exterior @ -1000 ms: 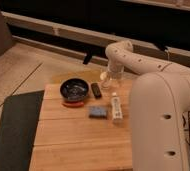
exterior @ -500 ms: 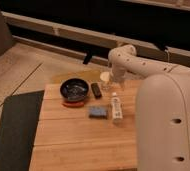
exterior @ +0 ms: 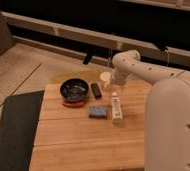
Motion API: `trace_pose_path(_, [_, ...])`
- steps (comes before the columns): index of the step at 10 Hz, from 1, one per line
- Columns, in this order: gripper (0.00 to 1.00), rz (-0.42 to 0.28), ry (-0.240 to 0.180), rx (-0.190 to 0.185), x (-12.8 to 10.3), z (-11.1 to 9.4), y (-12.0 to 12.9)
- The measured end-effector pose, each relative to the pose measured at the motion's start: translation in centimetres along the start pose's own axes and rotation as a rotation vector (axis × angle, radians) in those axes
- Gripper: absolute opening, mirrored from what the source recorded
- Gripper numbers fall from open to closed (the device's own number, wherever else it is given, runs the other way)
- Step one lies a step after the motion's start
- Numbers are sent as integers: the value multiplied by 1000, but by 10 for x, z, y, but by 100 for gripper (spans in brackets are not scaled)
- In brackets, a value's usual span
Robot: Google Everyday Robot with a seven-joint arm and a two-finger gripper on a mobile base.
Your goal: Stand the bottle upright
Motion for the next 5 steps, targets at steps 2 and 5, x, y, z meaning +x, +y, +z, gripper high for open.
trace_pose_path(2, [65,-12,-6,23,-1,5,-14])
trace_pose_path(5, [65,-16,19,49,1,18,-25])
